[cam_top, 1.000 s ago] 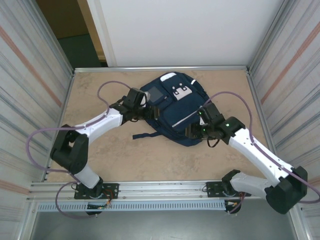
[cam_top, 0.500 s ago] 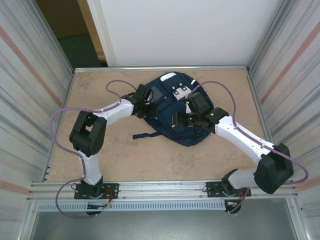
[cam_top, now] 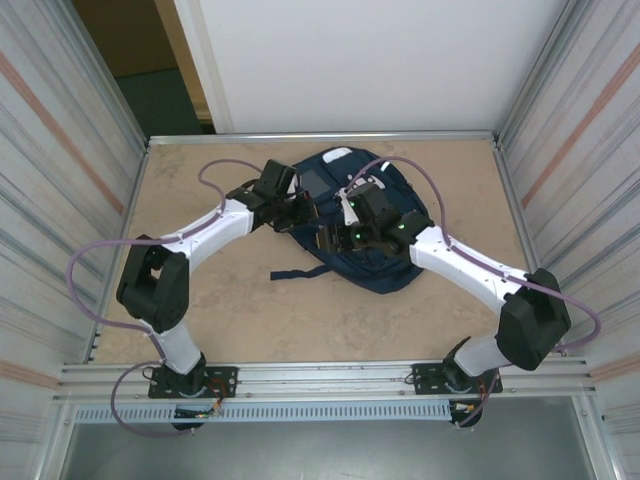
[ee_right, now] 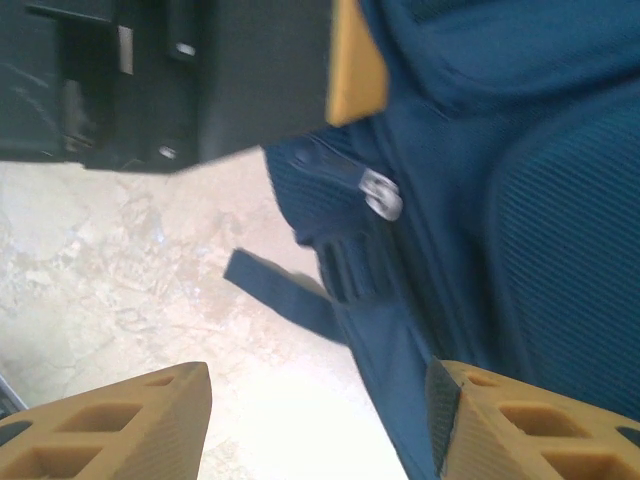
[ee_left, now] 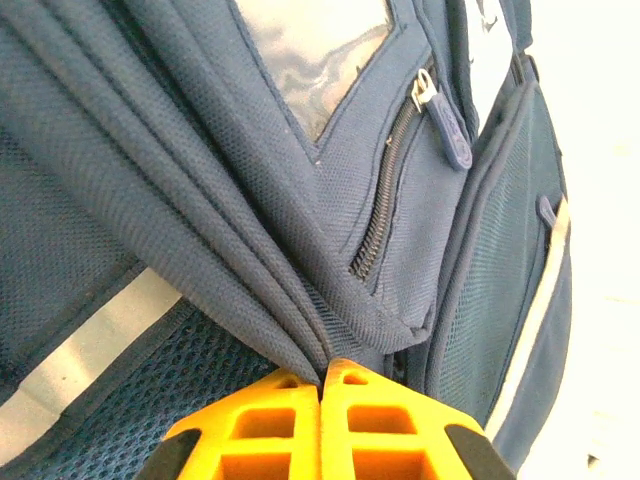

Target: Pack the student bag

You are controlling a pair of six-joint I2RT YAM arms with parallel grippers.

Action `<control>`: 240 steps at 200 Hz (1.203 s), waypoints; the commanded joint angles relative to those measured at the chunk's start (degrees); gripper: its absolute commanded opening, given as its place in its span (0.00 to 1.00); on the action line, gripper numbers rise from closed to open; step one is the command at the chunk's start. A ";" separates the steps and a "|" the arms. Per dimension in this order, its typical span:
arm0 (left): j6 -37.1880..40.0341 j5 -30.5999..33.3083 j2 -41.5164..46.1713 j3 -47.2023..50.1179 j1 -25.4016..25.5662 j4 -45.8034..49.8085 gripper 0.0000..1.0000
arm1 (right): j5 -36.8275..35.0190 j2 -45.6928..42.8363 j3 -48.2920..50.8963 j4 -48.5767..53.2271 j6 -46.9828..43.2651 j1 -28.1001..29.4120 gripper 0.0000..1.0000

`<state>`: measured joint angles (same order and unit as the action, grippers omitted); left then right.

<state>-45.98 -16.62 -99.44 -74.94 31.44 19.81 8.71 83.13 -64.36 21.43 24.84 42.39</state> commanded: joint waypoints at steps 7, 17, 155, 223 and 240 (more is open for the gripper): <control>-6.17 -6.79 3.59 2.31 0.97 -5.78 0.00 | -2.54 -1.04 2.51 -6.46 -9.22 2.54 0.58; -7.02 -7.40 3.96 3.48 0.87 -6.00 0.00 | -1.54 -2.22 4.31 -8.32 -14.64 2.43 0.60; -9.53 -2.87 5.06 20.06 -1.38 -12.66 0.29 | 5.08 -11.85 22.34 -16.46 -60.20 4.30 0.59; -6.38 3.88 6.71 17.86 -2.01 -9.99 0.52 | 3.18 -13.71 26.42 -24.30 -59.98 5.69 0.58; -6.38 5.86 5.01 16.96 -1.81 -10.13 0.51 | 1.31 -14.35 28.06 -28.54 -57.05 5.92 0.58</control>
<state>-54.15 -15.49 -93.86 -55.75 29.63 8.47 12.84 70.65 -38.65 -0.62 -34.87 47.77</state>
